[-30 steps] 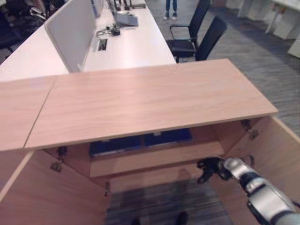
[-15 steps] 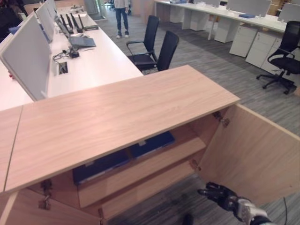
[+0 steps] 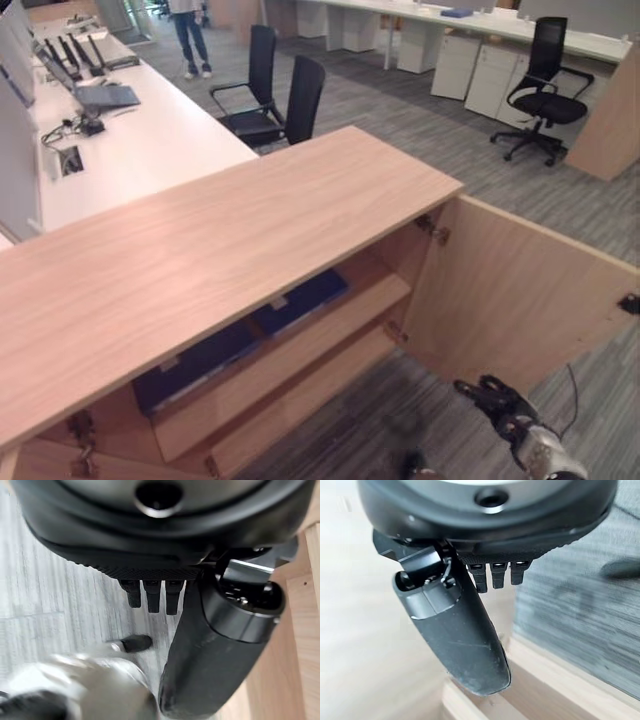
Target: Put the empty folder in the office cabinet
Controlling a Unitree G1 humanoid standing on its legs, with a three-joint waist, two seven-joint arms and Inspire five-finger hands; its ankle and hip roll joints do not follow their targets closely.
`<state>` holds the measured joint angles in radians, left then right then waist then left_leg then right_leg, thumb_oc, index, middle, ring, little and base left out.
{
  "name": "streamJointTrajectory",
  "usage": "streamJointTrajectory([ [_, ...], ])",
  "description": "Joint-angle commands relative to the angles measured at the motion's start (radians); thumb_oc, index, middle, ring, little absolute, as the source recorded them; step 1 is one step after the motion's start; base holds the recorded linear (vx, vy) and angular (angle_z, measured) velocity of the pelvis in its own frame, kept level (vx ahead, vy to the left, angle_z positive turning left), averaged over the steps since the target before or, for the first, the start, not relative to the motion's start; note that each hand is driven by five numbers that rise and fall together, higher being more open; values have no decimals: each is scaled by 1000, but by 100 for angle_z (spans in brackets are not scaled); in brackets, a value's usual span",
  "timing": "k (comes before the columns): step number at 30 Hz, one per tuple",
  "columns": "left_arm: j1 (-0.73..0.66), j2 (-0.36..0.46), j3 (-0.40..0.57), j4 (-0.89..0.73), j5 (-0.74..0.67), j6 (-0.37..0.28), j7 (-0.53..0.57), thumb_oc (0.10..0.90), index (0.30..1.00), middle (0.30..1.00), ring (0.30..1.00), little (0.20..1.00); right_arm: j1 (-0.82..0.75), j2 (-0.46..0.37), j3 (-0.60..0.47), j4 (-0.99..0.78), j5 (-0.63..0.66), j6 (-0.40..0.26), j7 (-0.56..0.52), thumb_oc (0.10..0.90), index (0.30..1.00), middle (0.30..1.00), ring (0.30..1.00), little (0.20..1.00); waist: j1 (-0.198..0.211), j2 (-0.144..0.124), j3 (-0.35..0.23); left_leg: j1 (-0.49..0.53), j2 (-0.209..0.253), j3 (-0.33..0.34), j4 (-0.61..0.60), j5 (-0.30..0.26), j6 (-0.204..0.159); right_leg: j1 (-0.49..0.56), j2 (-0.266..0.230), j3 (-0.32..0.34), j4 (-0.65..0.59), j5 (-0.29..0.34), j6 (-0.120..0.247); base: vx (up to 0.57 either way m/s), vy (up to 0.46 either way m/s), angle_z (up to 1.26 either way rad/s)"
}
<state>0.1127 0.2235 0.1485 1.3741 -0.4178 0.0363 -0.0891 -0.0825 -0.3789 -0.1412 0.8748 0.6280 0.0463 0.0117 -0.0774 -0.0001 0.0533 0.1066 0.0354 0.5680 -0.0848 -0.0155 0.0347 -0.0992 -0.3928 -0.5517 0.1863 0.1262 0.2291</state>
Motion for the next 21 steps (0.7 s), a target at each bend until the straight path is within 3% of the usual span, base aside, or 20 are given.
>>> streamJointTrajectory([
  [1,-20,44,26,66,40,-13,18,800,900,900,900,900,-85,-90,-57,-52,-46,-119,-62,800,900,900,900,900,1,-47,-32,-10,-35,-98,-2,-71,-38,55,43,67,-151,29,1,84,-244,-45],
  [4,-22,42,22,60,48,-13,16,800,900,900,900,900,-72,-154,-71,-59,-121,-102,-94,800,900,900,900,900,-4,-56,-42,5,-3,-58,-2,-60,-59,64,104,94,-209,8,-14,54,-206,-64],
  [7,-37,39,10,55,49,-13,15,800,900,900,900,900,-60,-199,-92,-47,-140,-98,-102,800,900,900,900,900,-19,-62,-48,14,19,-44,-2,-57,-70,66,133,106,-223,-8,-24,34,-146,-56],
  [21,-101,41,-55,32,55,-27,4,800,900,900,900,900,-115,-452,-125,-85,-215,-126,-126,800,900,900,900,900,-74,-60,-67,42,77,7,0,-41,-110,63,208,159,-252,-30,-43,33,-94,-20],
])
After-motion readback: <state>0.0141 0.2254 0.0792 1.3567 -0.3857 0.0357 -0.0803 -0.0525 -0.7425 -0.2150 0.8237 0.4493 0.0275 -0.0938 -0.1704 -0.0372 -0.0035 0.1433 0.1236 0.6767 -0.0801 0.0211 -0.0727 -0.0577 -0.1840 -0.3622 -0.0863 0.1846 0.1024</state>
